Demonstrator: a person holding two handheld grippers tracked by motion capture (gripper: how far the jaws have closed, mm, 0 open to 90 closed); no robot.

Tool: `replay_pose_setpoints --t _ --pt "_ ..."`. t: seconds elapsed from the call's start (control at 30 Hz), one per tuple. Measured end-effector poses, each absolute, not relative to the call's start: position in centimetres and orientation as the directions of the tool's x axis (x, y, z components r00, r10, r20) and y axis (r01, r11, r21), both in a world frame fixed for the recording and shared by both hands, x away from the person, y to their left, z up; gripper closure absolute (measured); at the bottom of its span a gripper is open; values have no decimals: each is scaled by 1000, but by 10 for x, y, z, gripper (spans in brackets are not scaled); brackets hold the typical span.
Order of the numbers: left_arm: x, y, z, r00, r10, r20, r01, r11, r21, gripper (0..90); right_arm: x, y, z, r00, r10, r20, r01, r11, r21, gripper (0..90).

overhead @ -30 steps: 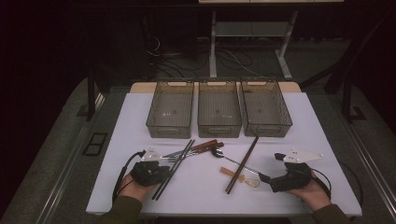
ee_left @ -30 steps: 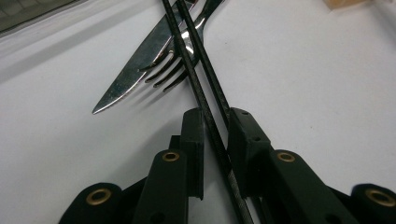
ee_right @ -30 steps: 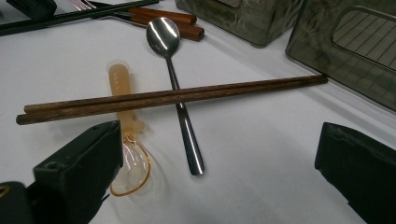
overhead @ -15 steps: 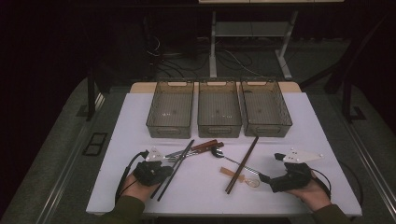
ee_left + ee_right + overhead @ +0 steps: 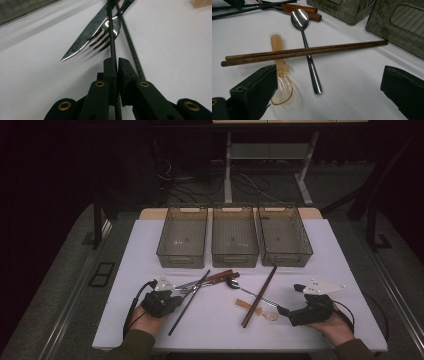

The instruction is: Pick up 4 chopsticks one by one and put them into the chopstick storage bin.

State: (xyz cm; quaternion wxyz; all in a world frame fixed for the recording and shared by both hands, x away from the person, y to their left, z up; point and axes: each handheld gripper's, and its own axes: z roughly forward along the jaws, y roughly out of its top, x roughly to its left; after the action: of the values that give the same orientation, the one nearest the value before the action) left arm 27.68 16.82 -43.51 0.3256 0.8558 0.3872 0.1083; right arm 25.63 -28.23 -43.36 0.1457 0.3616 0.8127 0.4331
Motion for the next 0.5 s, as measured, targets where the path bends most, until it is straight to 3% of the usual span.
replay_pose_setpoints --t 0.5 --pt "277 173 -429 681 729 -69 577 -476 663 852 257 -283 -433 -690 716 102 469 336 816 12"
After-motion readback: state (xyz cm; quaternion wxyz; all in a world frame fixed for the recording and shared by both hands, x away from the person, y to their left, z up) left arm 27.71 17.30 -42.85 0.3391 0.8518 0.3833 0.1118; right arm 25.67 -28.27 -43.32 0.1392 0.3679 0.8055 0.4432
